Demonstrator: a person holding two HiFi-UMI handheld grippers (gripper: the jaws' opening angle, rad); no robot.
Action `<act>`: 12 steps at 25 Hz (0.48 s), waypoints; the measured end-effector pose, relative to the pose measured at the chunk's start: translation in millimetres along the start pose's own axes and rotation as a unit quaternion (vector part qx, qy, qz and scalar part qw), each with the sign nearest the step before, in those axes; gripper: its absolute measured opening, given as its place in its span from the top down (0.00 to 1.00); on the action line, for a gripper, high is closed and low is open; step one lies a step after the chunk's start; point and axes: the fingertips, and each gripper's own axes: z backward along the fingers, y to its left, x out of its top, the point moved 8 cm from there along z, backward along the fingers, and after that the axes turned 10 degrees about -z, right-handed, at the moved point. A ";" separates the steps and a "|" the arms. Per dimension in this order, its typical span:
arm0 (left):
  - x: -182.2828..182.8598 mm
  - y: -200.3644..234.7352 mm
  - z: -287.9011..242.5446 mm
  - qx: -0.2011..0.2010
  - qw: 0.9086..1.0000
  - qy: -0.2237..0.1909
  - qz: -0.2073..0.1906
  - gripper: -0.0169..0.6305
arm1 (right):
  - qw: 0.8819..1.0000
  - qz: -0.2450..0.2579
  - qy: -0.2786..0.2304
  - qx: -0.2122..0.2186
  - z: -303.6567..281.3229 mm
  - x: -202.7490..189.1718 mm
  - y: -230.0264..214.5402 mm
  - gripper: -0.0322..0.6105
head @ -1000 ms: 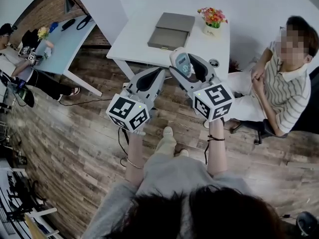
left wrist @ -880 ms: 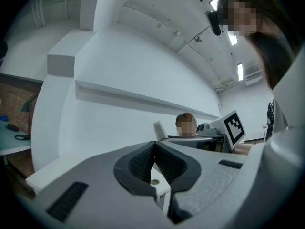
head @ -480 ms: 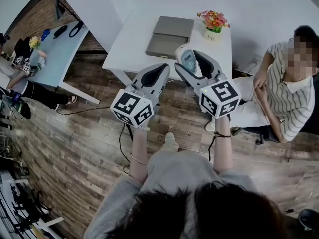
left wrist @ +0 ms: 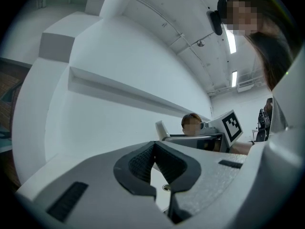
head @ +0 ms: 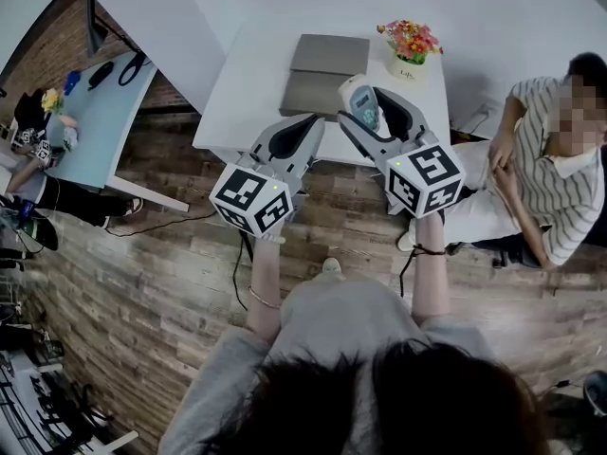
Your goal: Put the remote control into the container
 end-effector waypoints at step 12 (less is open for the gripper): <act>-19.0 37.3 -8.9 -0.020 1.000 0.010 0.007 0.97 | 1.000 -0.015 0.013 -0.014 -36.0 -19.7 -11.4 0.51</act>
